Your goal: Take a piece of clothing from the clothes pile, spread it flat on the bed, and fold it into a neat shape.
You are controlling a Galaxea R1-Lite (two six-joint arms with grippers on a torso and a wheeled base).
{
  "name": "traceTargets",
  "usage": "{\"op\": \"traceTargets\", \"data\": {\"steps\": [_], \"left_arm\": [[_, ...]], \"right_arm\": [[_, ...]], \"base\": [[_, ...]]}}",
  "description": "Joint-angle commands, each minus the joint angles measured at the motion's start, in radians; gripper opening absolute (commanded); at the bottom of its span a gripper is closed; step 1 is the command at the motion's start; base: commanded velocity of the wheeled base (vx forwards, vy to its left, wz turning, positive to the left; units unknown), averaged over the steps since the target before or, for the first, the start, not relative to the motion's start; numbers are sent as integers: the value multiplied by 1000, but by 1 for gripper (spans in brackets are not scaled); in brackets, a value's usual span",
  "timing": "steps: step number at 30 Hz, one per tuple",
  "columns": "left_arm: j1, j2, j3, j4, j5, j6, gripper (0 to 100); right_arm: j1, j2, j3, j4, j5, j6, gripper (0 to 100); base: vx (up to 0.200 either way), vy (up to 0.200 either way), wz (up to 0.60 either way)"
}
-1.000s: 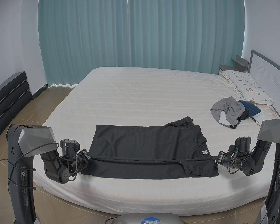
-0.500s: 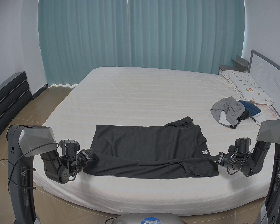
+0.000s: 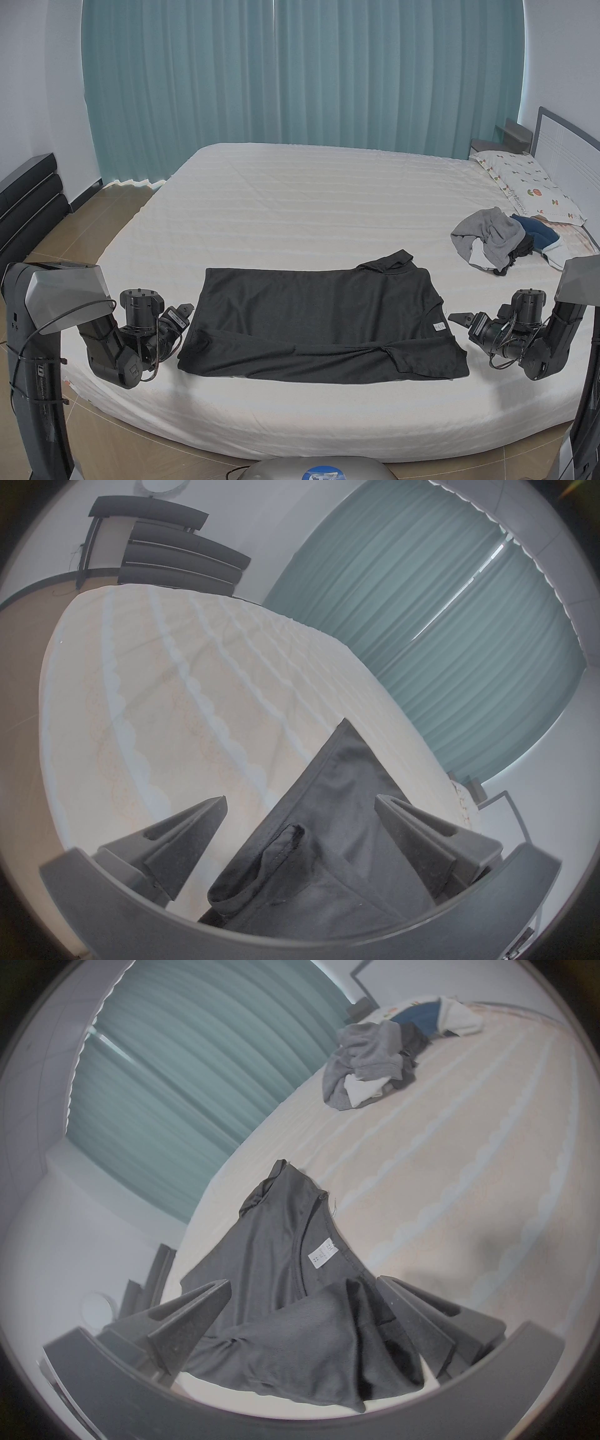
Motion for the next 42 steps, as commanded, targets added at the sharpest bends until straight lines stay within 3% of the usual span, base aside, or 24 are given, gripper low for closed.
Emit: {"op": "traceTargets", "data": {"steps": [1, 4, 9, 13, 26, 42], "left_arm": [[6, -59, 29, 9, -33, -17, 100], [9, -70, 26, 21, -57, -14, 100], [29, -119, -23, 156, -192, -11, 100], [36, -121, -40, 162, -260, 20, 100], [25, -96, -29, 168, -258, 28, 100], [-34, 5, -39, 168, -264, 238, 100]], "right_arm": [[-7, -23, 21, -23, 28, 115, 100], [-10, -23, 22, -24, 50, 150, 100], [-7, -15, 27, -23, 99, 199, 100], [-4, -8, 44, -24, 113, 199, 100], [0, -4, 64, -26, 126, 199, 100], [-1, 17, 64, -36, 125, 193, 100]], "base": [[0, 0, 0], [0, 0, 0], [0, 0, 0], [0, 0, 0], [46, 0, 0], [0, 0, 0]]}}
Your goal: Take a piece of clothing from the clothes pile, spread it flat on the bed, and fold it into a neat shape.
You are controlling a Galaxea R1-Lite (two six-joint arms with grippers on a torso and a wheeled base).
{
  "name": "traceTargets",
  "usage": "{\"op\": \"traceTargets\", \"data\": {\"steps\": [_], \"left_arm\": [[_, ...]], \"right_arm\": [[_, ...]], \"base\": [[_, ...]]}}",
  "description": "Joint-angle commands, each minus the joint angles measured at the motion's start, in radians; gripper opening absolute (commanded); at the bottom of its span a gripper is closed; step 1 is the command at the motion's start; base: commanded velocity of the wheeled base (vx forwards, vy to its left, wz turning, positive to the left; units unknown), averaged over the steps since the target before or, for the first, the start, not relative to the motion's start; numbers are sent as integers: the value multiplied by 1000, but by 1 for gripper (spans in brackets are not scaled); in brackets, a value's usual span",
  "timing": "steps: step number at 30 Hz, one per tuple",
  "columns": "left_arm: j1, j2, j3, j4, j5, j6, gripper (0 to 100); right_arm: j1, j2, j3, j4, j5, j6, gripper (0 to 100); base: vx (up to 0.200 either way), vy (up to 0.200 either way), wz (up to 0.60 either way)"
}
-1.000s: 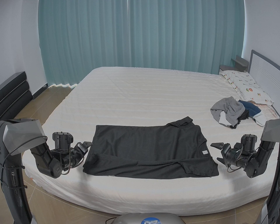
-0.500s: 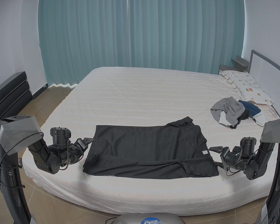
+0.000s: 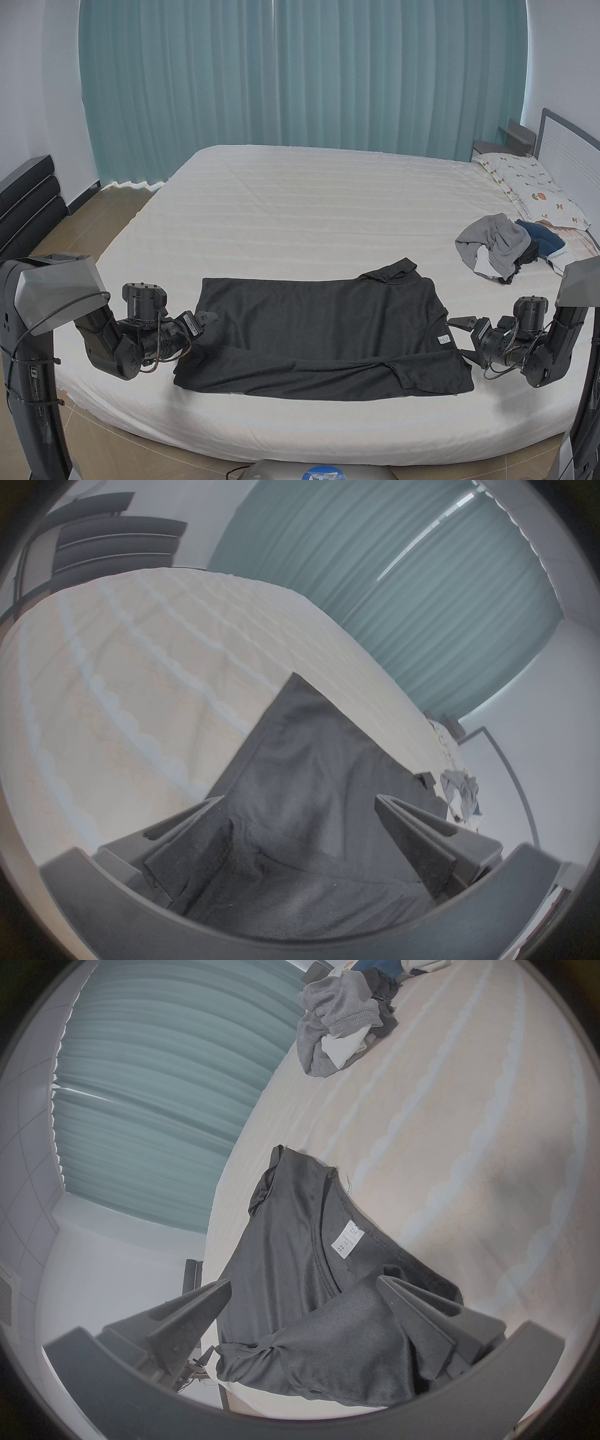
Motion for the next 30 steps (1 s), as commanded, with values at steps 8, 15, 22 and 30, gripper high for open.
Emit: {"op": "traceTargets", "data": {"steps": [8, 15, 22, 30], "left_arm": [[-11, 38, 7, -5, 4, 20, 100], [-13, 52, 7, 0, 7, 25, 0], [0, 61, 14, -7, 66, 68, 0], [9, 57, 5, -13, 135, 57, 0]], "right_arm": [[0, 6, 0, 0, 0, 0, 100], [0, 5, 0, 0, 0, 0, 100], [-1, 5, 0, 0, 0, 0, 100], [-1, 3, 0, 0, -1, 0, 100]], "base": [[0, 0, 0], [0, 0, 0], [0, 0, 0], [0, 0, 0]]}}
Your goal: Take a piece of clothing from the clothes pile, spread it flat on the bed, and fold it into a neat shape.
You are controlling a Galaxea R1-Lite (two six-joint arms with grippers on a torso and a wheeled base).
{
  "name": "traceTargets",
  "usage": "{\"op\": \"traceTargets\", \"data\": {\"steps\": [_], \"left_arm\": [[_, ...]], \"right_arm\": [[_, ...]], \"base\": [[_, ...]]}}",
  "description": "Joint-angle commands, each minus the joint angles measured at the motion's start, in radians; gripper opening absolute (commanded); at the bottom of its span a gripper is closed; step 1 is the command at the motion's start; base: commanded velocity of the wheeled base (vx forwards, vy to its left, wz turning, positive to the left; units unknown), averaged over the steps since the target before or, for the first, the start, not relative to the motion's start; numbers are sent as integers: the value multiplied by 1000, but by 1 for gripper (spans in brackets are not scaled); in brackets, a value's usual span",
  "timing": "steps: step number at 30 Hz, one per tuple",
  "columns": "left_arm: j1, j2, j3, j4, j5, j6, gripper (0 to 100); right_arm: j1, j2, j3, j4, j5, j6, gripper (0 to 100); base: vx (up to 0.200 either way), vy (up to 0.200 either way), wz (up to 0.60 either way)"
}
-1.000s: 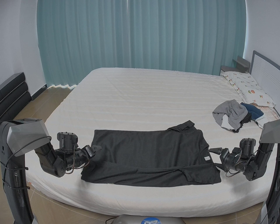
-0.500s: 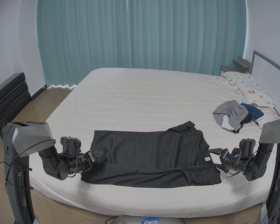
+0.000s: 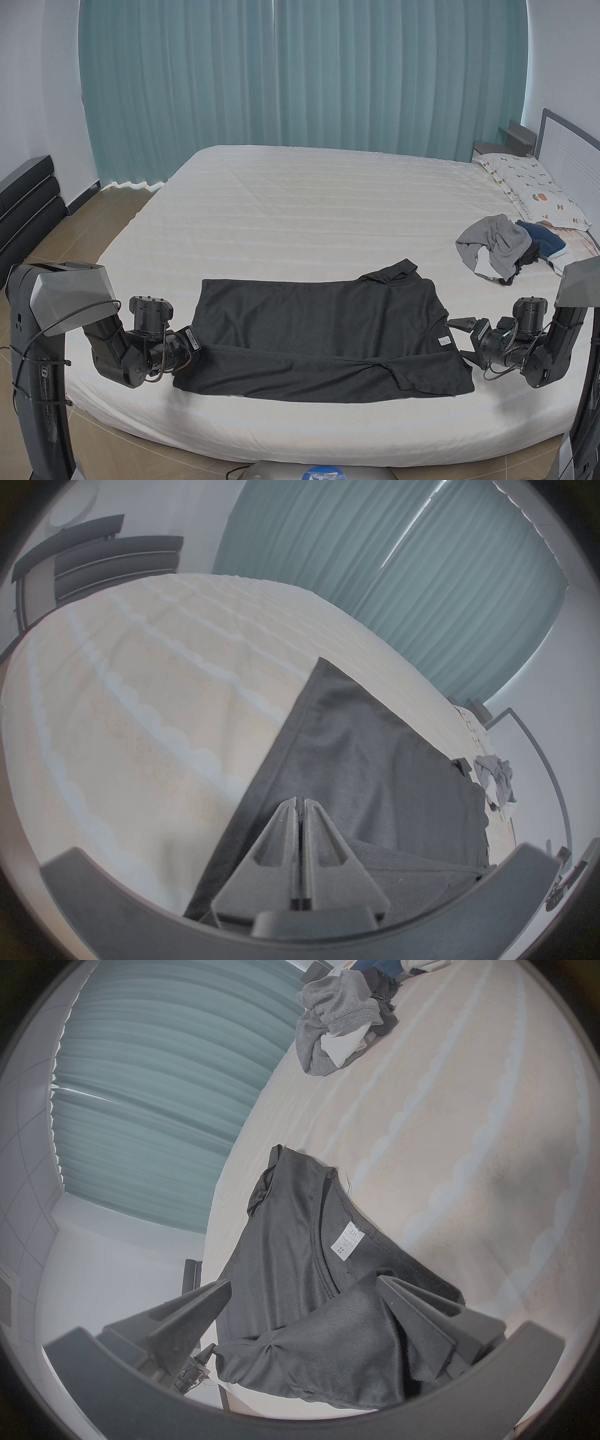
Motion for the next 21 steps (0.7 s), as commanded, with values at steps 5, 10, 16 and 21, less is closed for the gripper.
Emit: {"op": "traceTargets", "data": {"steps": [5, 10, 16, 21], "left_arm": [[6, 8, -6, -21, 27, -10, 0], [14, 14, -14, -30, 27, -12, 0], [22, 26, -12, -30, 25, -12, 0], [23, 34, -14, -30, 24, -13, 0]], "right_arm": [[0, -1, 0, -2, -3, -3, 100], [2, -1, -2, -2, -9, -17, 100], [14, -16, -14, 0, -14, -40, 100], [30, -4, -58, 17, -17, -94, 100]], "base": [[0, 0, 0], [0, 0, 0], [0, 0, 0], [0, 0, 0]]}}
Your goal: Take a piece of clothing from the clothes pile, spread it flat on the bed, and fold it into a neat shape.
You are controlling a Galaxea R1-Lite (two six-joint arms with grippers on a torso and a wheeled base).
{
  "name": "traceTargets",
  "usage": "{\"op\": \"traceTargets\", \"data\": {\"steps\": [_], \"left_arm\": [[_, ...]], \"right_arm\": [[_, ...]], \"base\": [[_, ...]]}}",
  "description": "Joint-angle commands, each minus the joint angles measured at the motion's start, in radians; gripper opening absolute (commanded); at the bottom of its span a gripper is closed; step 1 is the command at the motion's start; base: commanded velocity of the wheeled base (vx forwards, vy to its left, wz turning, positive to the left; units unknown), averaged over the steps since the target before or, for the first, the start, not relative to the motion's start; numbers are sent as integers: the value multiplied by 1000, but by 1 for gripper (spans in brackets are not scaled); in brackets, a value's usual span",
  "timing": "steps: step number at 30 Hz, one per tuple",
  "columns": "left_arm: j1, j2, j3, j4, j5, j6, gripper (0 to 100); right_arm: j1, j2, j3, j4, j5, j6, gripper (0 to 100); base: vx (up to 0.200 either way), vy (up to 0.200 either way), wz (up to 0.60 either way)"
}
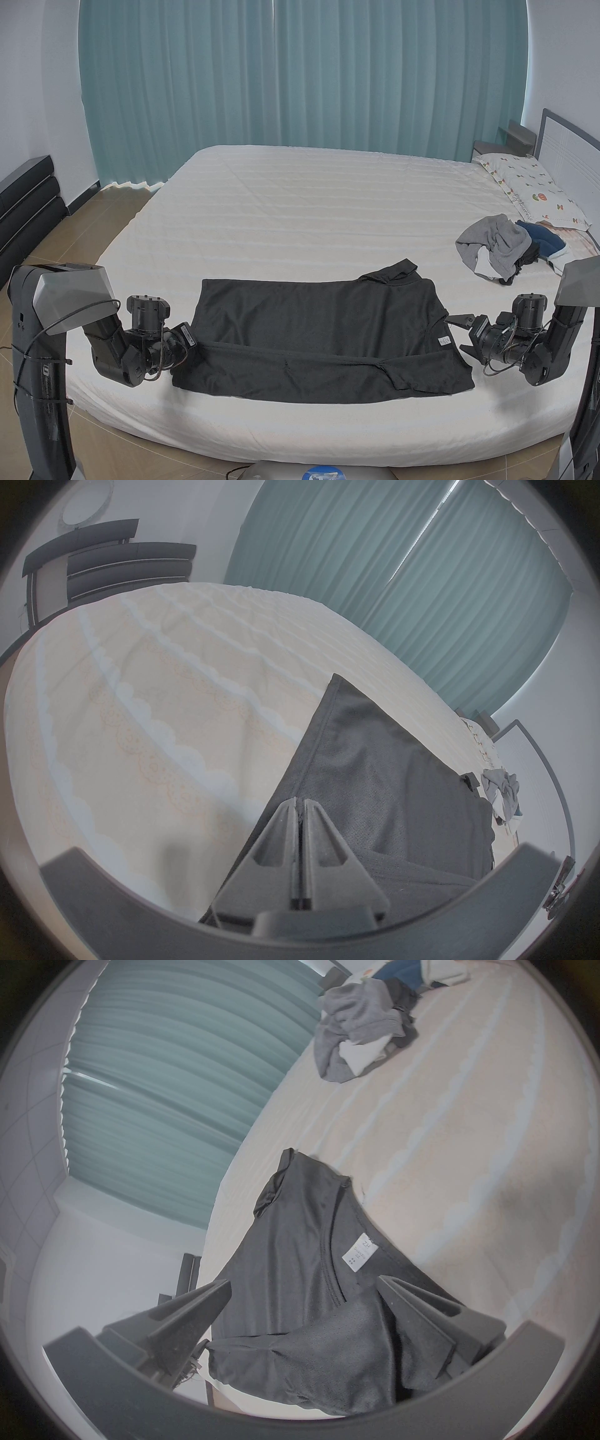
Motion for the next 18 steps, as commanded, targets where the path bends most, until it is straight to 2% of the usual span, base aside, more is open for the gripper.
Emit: {"op": "traceTargets", "data": {"steps": [1, 7, 14, 15, 18], "left_arm": [[2, 13, -1, 0, 0, -2, 0], [2, 19, -4, 0, 0, -27, 0], [2, 25, -6, 0, 0, -29, 0], [2, 25, -6, 0, 0, -29, 0], [0, 27, -7, 0, 1, -29, 0]], "right_arm": [[9, 15, -34, 12, 1, -34, 100], [-7, 36, -86, 125, 1, -132, 100], [-7, 45, -51, 120, 9, -164, 100], [-8, 59, -48, 120, 14, -224, 100], [-3, 68, -37, 120, 14, -250, 100]], "base": [[0, 0, 0], [0, 0, 0], [0, 0, 0], [0, 0, 0], [0, 0, 0]]}}
